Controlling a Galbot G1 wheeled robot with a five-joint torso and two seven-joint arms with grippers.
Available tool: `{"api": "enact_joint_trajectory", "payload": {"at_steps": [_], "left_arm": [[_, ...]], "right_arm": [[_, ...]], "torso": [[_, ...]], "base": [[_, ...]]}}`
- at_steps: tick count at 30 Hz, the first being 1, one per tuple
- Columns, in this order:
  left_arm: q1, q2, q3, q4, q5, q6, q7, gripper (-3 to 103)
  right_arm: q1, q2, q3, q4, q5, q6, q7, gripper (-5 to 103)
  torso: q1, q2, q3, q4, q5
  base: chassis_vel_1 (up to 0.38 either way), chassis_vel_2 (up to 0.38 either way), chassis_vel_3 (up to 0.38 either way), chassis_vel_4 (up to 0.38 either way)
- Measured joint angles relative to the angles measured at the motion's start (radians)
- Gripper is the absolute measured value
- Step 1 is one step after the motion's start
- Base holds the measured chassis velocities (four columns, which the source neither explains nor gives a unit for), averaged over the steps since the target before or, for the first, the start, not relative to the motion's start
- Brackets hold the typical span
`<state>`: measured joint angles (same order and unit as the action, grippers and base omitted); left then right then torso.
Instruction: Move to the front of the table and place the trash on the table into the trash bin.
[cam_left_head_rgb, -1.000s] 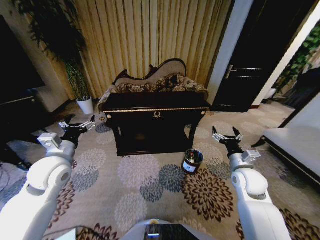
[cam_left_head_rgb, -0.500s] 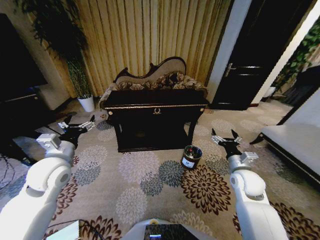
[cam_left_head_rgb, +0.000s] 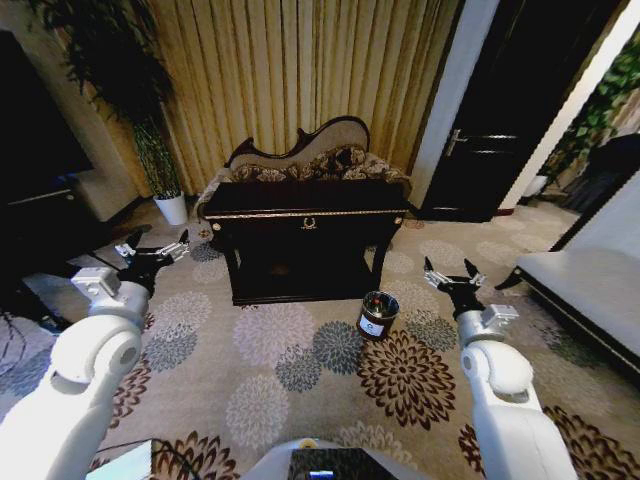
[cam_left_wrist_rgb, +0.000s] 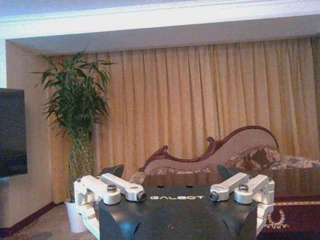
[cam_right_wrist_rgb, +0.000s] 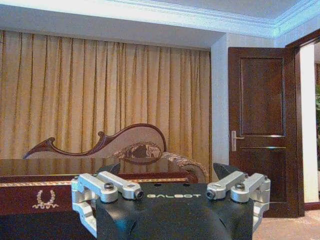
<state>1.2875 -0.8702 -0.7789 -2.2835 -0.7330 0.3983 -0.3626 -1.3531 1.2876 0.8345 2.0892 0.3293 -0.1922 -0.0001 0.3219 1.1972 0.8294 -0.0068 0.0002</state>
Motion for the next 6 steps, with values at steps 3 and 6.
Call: {"api": "enact_joint_trajectory", "payload": {"at_steps": [3,6], "left_arm": [[0.001,0.001,-0.006,0.003,0.0,-0.003,0.0,100],[0.002,0.001,-0.009,0.006,0.0,-0.004,0.0,100]], "right_arm": [[0.0,0.0,0.0,0.001,0.0,0.0,0.0,100],[0.001,0.0,0.0,0.001,0.001,0.0,0.0,100]], "torso": [[0.0,0.0,0.0,0.0001,-0.0001],[0.0,0.0,0.0,0.0004,-0.0007]], "base": [[-0.008,-0.101,0.023,0.114],[0.07,-0.13,-0.072,0.139]]}}
